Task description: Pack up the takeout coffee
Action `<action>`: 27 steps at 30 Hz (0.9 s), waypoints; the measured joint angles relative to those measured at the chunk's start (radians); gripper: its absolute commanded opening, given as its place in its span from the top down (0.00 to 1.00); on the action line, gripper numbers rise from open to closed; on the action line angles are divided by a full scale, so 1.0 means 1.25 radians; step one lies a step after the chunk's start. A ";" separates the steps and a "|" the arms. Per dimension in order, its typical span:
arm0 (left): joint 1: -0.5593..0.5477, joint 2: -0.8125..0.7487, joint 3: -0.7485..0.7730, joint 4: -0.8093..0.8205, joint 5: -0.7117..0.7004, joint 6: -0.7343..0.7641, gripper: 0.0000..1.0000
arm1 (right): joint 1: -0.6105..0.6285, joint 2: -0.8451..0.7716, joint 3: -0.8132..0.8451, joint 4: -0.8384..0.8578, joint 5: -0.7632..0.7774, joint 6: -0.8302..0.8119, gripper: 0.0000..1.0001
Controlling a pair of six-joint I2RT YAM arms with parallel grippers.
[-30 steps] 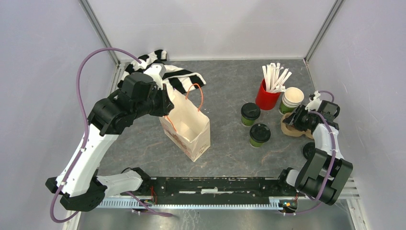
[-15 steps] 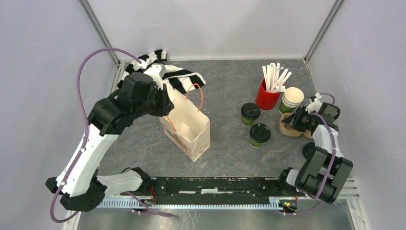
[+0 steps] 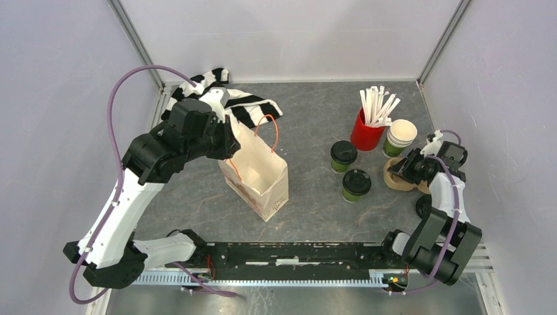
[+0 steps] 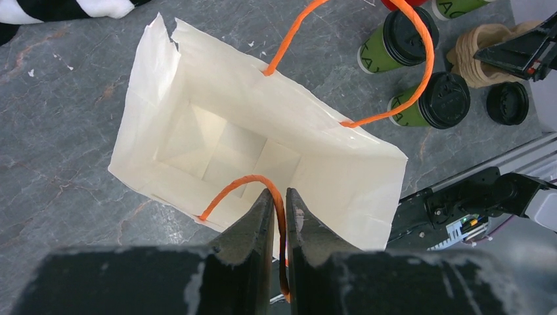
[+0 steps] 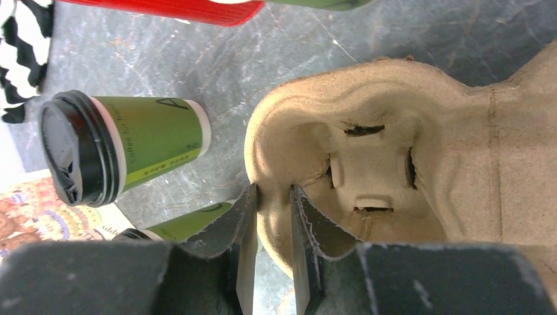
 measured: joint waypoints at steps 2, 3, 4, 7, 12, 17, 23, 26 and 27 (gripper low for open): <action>-0.001 0.004 0.000 0.000 0.001 0.000 0.81 | 0.004 -0.005 0.018 -0.034 0.035 -0.012 1.00; -0.001 0.005 0.000 0.000 0.001 0.000 0.81 | 0.008 -0.007 0.026 -0.048 0.050 -0.015 1.00; -0.001 0.006 0.000 0.000 0.001 0.000 0.81 | 0.013 -0.011 0.033 -0.060 0.067 -0.021 1.00; -0.001 0.007 0.000 0.000 0.002 0.000 0.81 | 0.036 -0.029 0.054 -0.091 0.126 -0.034 1.00; -0.001 0.011 0.000 0.000 0.008 0.000 0.81 | 0.085 -0.042 0.078 -0.118 0.214 -0.060 1.00; -0.001 0.016 0.000 0.000 0.016 0.000 0.81 | 0.148 -0.042 0.120 -0.156 0.314 -0.092 1.00; -0.001 0.020 0.000 0.000 0.017 0.000 0.81 | 0.203 -0.049 0.149 -0.162 0.385 -0.110 1.00; -0.001 0.020 0.000 0.000 0.017 0.000 0.81 | 0.216 -0.048 0.149 -0.165 0.415 -0.114 1.00; -0.001 0.020 0.000 0.000 0.017 0.000 0.81 | 0.222 -0.048 0.150 -0.168 0.426 -0.115 1.00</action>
